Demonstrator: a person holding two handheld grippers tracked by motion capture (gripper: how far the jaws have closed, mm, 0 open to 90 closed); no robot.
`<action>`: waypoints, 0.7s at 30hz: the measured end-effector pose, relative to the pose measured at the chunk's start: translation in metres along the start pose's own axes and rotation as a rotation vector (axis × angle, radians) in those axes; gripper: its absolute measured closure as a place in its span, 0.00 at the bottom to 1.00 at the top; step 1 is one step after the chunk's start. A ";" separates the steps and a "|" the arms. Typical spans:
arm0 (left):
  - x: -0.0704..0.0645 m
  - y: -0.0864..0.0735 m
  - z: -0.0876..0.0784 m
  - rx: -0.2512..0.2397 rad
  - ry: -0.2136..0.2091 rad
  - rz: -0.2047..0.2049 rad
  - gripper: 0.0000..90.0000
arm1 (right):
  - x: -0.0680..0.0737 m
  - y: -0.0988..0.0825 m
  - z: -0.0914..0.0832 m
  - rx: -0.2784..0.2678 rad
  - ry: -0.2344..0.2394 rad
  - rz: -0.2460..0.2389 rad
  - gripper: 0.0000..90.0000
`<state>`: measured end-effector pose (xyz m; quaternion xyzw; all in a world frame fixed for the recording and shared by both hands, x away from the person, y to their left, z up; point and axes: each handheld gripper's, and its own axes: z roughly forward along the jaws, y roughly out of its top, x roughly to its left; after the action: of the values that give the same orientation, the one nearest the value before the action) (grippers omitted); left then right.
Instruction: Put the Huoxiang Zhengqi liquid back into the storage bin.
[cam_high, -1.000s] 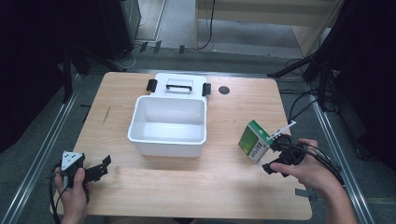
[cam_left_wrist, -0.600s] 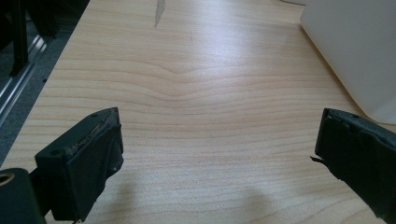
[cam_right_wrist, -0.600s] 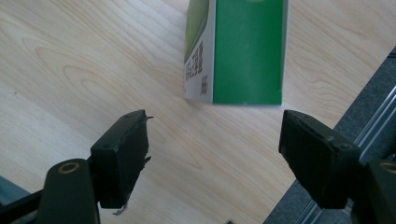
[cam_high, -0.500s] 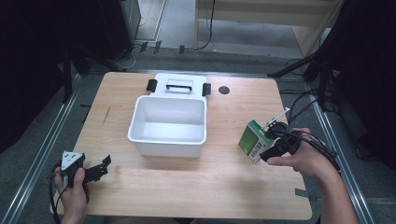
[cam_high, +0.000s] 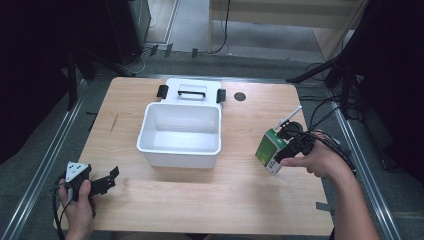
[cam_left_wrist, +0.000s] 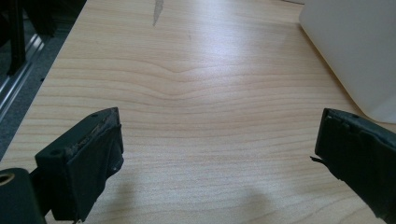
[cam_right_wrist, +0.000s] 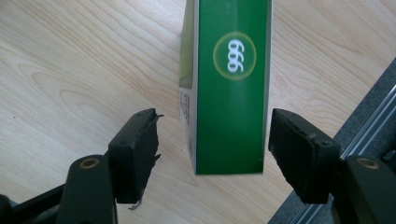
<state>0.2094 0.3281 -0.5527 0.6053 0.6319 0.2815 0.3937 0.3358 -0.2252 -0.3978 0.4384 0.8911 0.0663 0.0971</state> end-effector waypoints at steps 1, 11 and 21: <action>0.000 0.000 0.000 -0.001 0.000 0.000 0.02 | 0.000 0.002 0.001 0.003 0.003 0.000 0.39; 0.000 0.000 0.000 0.001 -0.004 -0.001 0.02 | -0.004 0.017 0.007 0.036 0.032 0.027 0.46; 0.000 0.000 0.000 0.002 -0.007 -0.001 0.02 | -0.009 0.029 0.016 0.074 0.099 0.074 0.56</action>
<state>0.2094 0.3286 -0.5527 0.6064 0.6310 0.2786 0.3956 0.3676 -0.2144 -0.4059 0.4704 0.8798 0.0586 0.0342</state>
